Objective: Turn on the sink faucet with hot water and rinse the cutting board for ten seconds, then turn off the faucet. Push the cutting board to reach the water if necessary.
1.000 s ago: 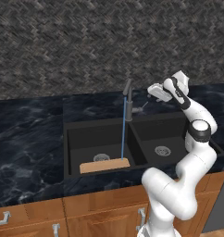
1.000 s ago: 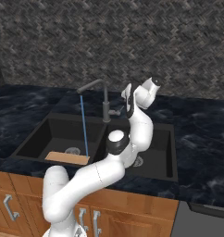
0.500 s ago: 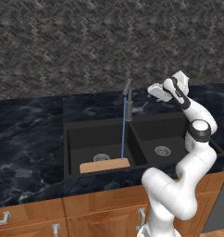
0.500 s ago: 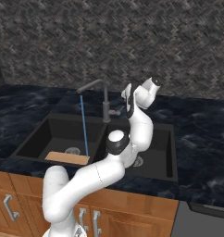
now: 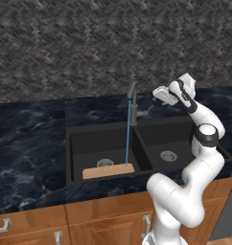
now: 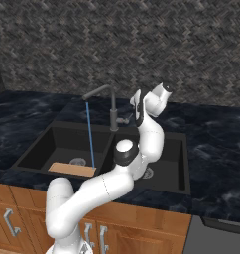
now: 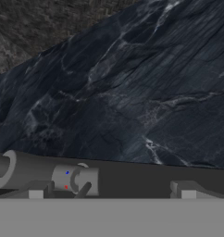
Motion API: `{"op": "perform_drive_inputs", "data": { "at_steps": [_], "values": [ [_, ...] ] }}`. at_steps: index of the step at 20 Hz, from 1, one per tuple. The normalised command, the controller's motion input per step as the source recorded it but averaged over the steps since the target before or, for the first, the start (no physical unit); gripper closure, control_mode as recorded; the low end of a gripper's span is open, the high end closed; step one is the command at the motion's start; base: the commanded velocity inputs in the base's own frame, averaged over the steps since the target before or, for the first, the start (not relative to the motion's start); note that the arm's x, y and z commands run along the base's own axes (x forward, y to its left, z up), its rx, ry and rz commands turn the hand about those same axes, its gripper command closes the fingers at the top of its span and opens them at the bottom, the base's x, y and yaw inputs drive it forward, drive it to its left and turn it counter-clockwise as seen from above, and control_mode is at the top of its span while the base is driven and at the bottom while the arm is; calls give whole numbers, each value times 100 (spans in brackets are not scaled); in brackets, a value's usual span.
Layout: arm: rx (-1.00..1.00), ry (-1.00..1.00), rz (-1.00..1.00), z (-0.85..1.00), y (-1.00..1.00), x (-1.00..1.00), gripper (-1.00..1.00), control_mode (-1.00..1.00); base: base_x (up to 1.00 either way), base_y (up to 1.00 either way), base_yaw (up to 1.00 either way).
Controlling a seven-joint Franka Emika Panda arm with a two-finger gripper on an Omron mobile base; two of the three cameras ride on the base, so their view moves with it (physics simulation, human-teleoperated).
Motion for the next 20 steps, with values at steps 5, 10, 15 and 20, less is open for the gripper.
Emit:
{"op": "perform_drive_inputs", "data": {
  "at_steps": [5, 10, 15, 20],
  "values": [
    [0, 0, 0, 0, 0, 0, -100, -100, 0, 0, 0],
    [0, 0, 0, 0, 0, 0, -100, -100, 0, 0, 0],
    [0, 0, 0, 0, 0, 0, -100, -100, 0, 0, 0],
    [0, 0, 0, 0, 0, 0, -100, -100, 0, 0, 0]
  ]
}}
